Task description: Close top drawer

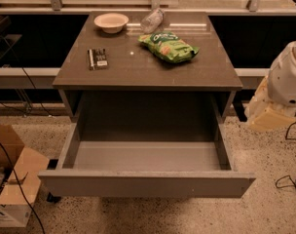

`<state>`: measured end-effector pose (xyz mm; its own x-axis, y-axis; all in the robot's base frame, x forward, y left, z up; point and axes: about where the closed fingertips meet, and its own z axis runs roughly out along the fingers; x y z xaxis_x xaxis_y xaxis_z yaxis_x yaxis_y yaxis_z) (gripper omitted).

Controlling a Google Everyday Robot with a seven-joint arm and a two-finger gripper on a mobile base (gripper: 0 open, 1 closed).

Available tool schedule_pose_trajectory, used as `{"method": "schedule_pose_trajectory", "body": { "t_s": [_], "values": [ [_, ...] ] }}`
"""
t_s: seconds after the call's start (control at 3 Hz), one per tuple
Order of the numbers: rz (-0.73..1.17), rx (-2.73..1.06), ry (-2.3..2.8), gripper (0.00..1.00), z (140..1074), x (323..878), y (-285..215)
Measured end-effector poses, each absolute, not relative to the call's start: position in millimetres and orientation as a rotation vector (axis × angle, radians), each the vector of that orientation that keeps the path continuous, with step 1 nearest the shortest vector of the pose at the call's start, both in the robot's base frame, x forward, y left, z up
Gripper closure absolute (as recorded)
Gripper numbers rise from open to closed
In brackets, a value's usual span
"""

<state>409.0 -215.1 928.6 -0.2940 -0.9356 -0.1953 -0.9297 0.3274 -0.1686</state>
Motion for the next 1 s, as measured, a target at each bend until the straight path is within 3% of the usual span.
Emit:
{"method": "schedule_pose_trajectory", "body": {
  "t_s": [0.33,0.67,1.0],
  "values": [
    [0.086,-1.633,2.396,0.88,878,384,-211],
    [0.225,-1.558,2.496,1.00,807,351,-211],
    [0.230,-1.568,2.494,1.00,801,352,-208]
  ]
}}
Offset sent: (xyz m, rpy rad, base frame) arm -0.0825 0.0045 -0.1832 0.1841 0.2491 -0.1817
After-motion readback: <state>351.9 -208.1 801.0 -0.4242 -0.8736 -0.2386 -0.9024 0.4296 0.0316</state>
